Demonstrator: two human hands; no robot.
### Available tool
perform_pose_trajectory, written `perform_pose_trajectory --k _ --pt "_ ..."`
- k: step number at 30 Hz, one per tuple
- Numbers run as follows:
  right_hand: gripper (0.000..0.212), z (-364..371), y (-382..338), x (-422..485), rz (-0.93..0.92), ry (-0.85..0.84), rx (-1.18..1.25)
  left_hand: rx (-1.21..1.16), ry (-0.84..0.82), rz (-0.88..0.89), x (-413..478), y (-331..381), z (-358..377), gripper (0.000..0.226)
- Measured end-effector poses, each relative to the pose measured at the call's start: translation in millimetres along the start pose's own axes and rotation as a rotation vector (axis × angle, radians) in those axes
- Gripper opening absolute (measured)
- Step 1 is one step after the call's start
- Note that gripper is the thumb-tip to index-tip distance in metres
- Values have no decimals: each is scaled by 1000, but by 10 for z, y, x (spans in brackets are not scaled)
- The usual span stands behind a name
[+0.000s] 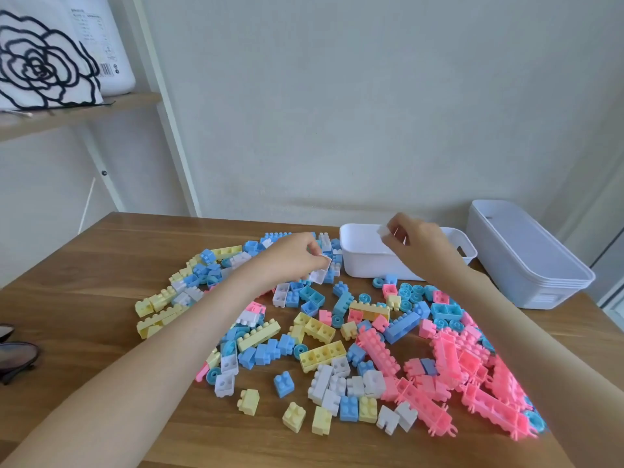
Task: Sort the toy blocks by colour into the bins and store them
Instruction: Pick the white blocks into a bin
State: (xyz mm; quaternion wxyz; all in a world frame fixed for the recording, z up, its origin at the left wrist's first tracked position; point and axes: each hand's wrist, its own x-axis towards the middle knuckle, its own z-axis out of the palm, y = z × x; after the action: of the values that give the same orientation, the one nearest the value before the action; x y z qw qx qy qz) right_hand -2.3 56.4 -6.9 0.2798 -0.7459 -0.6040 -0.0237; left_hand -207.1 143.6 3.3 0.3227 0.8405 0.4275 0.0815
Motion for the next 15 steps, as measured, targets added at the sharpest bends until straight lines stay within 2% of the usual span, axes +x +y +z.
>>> perform_pose_trajectory --k 4,9,11,15 --pt "15 -110 328 3 162 -61 -38 -143 -159 -94 74 192 46 17" --pt "21 -110 509 9 151 -25 -71 -309 -133 -198 358 433 27 26" --pt "20 -84 517 8 129 -35 -135 -297 -92 -177 474 530 67 27" --pt "26 -57 435 -52 75 -94 -128 -108 -8 -96 638 658 211 33"
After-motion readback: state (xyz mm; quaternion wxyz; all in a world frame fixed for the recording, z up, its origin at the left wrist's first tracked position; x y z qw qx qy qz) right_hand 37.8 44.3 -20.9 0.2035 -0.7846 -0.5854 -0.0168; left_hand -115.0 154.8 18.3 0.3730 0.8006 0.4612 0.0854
